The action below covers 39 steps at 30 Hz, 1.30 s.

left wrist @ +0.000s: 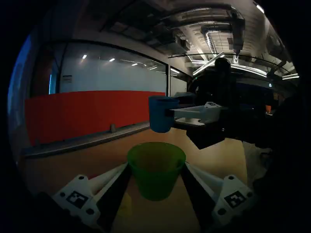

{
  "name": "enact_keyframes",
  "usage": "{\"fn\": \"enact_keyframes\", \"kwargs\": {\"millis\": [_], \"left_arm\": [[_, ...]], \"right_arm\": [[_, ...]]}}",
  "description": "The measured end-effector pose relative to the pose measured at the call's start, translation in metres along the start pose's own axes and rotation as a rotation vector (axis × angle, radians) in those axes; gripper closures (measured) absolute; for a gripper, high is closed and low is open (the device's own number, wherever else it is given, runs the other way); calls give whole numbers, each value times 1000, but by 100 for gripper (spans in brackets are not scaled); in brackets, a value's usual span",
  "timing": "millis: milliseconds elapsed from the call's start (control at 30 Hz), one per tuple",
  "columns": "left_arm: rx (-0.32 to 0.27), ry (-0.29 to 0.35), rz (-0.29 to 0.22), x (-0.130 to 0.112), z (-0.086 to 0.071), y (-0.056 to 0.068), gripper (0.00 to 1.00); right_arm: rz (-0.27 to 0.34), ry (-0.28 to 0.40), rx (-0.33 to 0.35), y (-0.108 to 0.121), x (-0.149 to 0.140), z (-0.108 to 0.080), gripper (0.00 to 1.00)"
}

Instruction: Pour water

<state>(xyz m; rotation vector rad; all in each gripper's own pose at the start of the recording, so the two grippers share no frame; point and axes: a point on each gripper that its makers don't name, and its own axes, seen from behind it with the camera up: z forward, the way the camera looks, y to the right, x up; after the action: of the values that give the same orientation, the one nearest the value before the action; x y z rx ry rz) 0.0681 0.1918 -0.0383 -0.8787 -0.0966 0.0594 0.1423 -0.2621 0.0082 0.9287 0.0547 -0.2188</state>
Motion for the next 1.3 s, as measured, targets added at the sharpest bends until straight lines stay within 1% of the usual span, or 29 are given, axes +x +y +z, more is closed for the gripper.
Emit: {"fn": "enact_keyframes", "kwargs": {"millis": [300, 700, 900, 1000, 1300], "left_arm": [[-24, -4, 11, -1, 6, 14, 15], [-52, -4, 17, 2, 15, 28, 15], [-68, -4, 22, 2, 17, 37, 16], [-73, -6, 24, 1, 18, 39, 15], [-77, 2, 19, 1, 19, 41, 15]], "right_arm": [[-66, 11, 12, -1, 18, -3, 11], [-185, 22, 5, 1, 37, -11, 11], [-256, 21, 2, 0, 43, -13, 11], [-280, 23, 2, 0, 48, -13, 11], [-369, 22, -9, 4, 58, -9, 11]]}}
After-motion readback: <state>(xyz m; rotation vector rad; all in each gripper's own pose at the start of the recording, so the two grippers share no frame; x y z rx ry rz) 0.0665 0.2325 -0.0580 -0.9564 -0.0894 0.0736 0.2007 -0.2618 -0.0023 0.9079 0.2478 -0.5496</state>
